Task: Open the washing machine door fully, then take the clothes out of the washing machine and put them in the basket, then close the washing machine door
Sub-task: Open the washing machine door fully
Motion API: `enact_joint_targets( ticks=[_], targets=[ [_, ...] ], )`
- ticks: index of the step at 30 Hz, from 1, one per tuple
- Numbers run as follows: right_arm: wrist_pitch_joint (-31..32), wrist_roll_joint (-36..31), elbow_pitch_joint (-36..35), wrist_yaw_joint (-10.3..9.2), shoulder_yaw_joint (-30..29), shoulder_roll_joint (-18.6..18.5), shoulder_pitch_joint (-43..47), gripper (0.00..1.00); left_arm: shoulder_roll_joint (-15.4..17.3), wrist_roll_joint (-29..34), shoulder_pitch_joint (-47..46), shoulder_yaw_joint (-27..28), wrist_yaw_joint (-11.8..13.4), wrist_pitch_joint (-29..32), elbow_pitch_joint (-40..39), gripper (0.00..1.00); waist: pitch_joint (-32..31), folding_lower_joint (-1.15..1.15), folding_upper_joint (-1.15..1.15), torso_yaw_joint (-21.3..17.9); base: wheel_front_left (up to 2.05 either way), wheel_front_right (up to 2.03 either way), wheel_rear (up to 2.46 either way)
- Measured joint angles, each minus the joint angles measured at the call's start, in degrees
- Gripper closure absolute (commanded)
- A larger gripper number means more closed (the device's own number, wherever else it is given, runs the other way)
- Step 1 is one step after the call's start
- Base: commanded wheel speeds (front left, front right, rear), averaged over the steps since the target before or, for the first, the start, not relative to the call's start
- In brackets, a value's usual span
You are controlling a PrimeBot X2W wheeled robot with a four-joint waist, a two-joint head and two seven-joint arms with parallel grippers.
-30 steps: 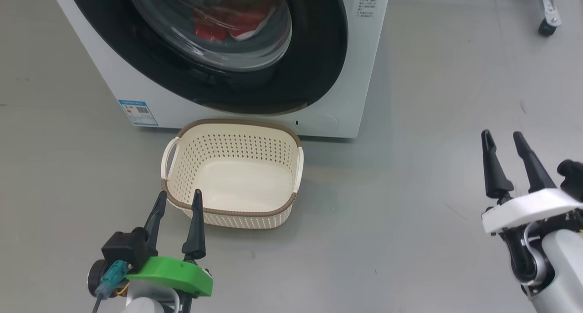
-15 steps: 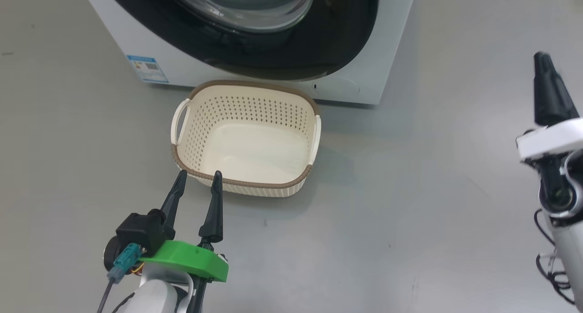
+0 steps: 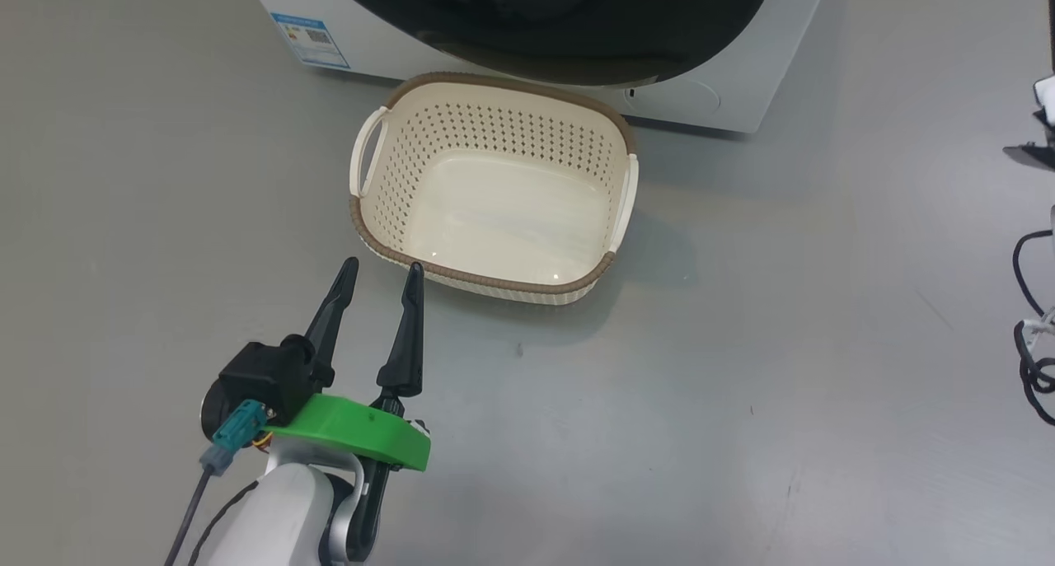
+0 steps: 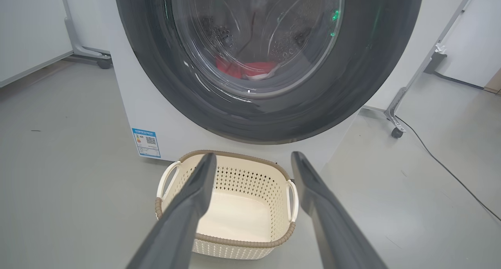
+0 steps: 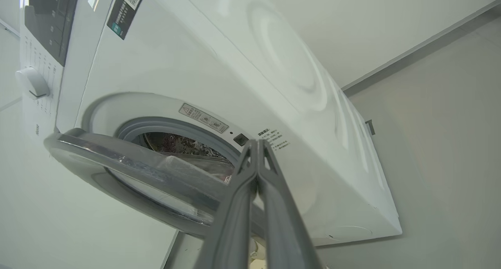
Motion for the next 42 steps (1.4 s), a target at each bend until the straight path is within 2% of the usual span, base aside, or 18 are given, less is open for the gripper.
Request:
enact_joint_targets(
  ticks=[7, 13, 15, 24, 42],
  targets=[
    [6.1, 8.73, 2.55, -3.72, -1.8, 3.85, -7.43, 1.0, -0.01, -1.12, -0.64, -0.7, 0.02, 0.0, -0.37, 0.0, 3.18, 0.0, 0.0, 1.97, 0.0, 0.0, 0.0],
    [9.93, 11.44, 4.72, -7.01, -2.74, 4.03, -13.35, 1.0, -0.09, -2.61, -1.93, -2.52, 0.02, 0.0, -0.52, 0.0, 5.49, 0.0, 0.0, 3.46, 0.0, 0.0, 0.0],
    [11.18, 12.07, 5.65, -7.47, -2.76, 4.0, -14.94, 1.0, -0.1, -2.91, -2.66, -3.15, 0.02, 0.0, -0.71, 0.0, 6.11, 0.0, 0.0, 4.02, 0.0, 0.0, 0.0],
    [16.74, 16.17, 10.17, -8.92, -3.39, 4.15, -20.51, 1.0, -0.13, -3.53, -3.99, -4.01, 0.02, 0.0, -0.89, 0.0, 8.25, 0.0, 0.0, 6.39, 0.0, 0.0, 0.0],
    [24.1, 21.67, 17.55, -9.47, -3.93, 6.31, -26.64, 1.0, -0.24, -4.02, -5.27, -2.38, 0.64, 0.0, -1.27, 0.0, 9.49, 0.0, 0.0, 8.59, 0.0, 0.0, 0.0]
  ],
)
